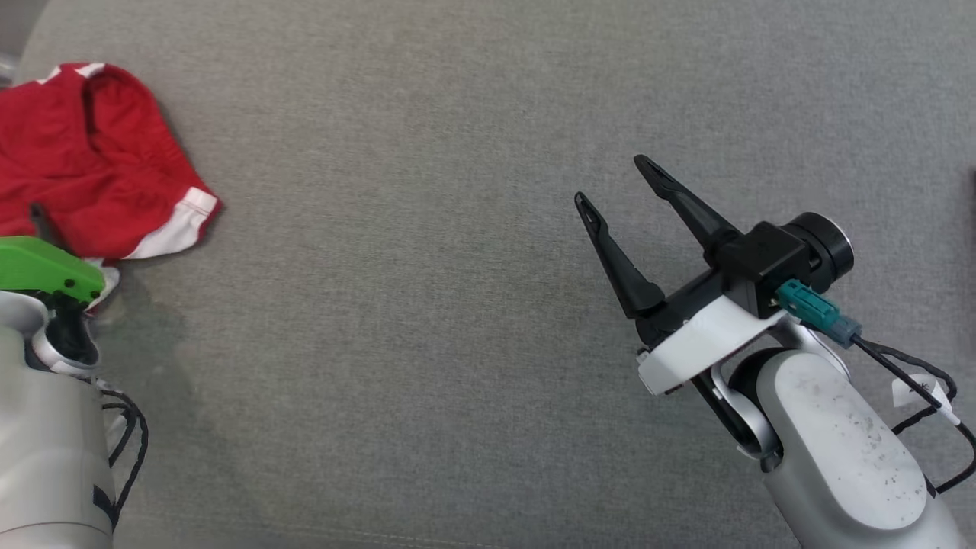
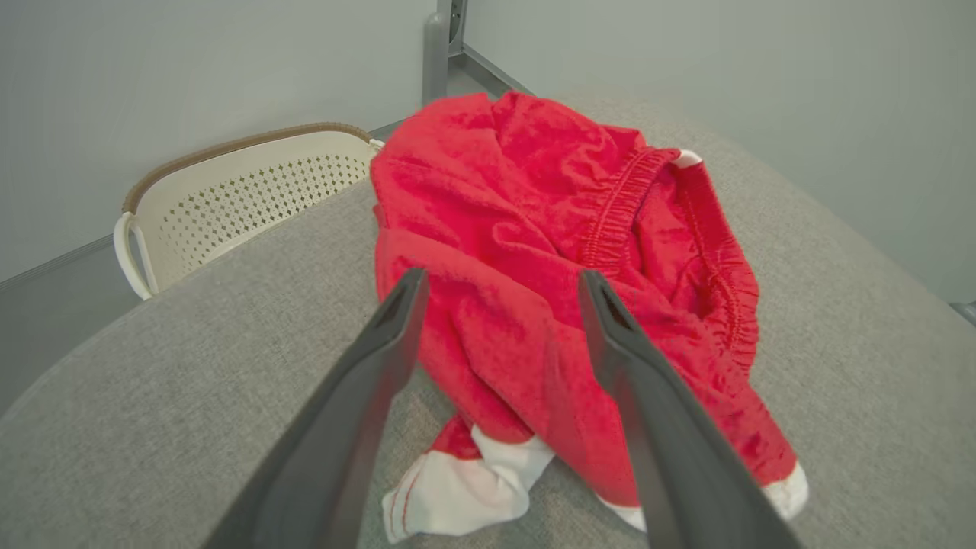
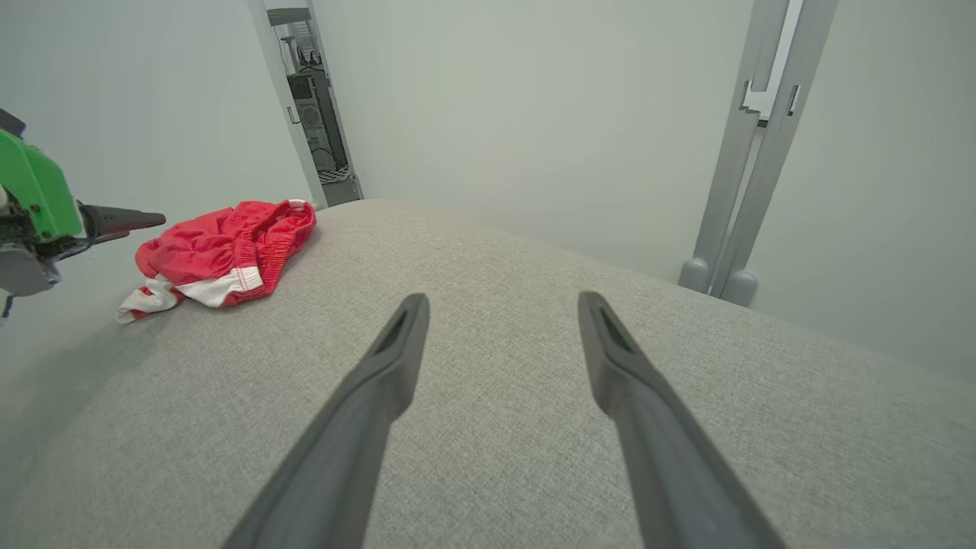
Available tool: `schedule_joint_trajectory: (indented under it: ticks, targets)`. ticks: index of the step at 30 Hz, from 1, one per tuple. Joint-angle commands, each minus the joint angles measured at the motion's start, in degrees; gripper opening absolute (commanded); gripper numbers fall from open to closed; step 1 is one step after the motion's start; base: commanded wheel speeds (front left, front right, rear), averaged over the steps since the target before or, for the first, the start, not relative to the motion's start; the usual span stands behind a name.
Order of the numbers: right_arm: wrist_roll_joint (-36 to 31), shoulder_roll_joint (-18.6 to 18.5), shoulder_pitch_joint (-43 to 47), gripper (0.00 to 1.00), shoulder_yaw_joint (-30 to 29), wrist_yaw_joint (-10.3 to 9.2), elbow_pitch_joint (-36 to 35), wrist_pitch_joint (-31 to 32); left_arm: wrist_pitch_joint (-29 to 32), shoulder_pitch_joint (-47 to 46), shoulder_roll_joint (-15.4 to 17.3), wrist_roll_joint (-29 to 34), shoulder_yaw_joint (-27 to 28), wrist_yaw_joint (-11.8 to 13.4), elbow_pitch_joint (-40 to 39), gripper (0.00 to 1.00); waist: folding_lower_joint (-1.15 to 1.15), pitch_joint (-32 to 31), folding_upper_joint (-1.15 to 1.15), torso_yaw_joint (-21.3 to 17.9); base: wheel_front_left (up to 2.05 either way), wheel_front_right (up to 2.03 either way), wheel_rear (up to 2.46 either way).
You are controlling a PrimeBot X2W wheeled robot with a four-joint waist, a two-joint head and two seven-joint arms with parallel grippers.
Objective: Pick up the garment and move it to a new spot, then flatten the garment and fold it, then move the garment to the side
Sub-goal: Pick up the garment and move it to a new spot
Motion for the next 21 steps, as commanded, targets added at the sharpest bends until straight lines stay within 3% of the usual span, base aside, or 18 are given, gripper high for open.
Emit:
schedule_joint_trajectory:
  ticks: [1, 7, 9, 12, 21]
  targets:
    - [0.0, 0.0, -0.8, 1.00, -0.3, -0.10, -0.5, -0.5, 0.6, -1.4, 0.5, -0.7, 0.5, 0.7, 0.4, 1.00, -0.01, 8.8, 0.00, -8.4, 0.00, 0.00, 0.00]
    - [-0.4, 0.1, -0.5, 1.00, -2.2, -0.09, -1.1, -1.6, 9.4, -2.9, 1.9, -3.3, 1.8, 1.2, 4.7, 1.00, -0.01, 10.7, 0.00, -9.6, 0.00, 0.00, 0.00]
    - [-0.5, 0.3, 0.1, 1.00, -2.8, -0.09, -1.0, -2.0, 12.3, -2.6, 1.6, -3.5, 1.3, 1.1, 6.1, 0.00, -0.01, 10.5, 0.00, -9.6, 0.00, 0.00, 0.00]
    - [-0.6, 0.5, 0.8, 1.00, -3.5, -0.09, -0.2, -2.4, 13.0, -2.7, 1.9, -3.5, 0.8, 1.0, 5.9, 0.00, -0.01, 9.3, 0.00, -9.3, 0.00, 0.00, 0.00]
    - [1.2, 2.7, 2.5, 1.00, -3.7, -0.10, 3.7, -4.9, 6.2, -3.6, 5.9, -0.8, -1.2, -1.5, -2.8, 0.00, -0.01, 0.1, 0.00, -8.4, 0.00, 0.00, 0.00]
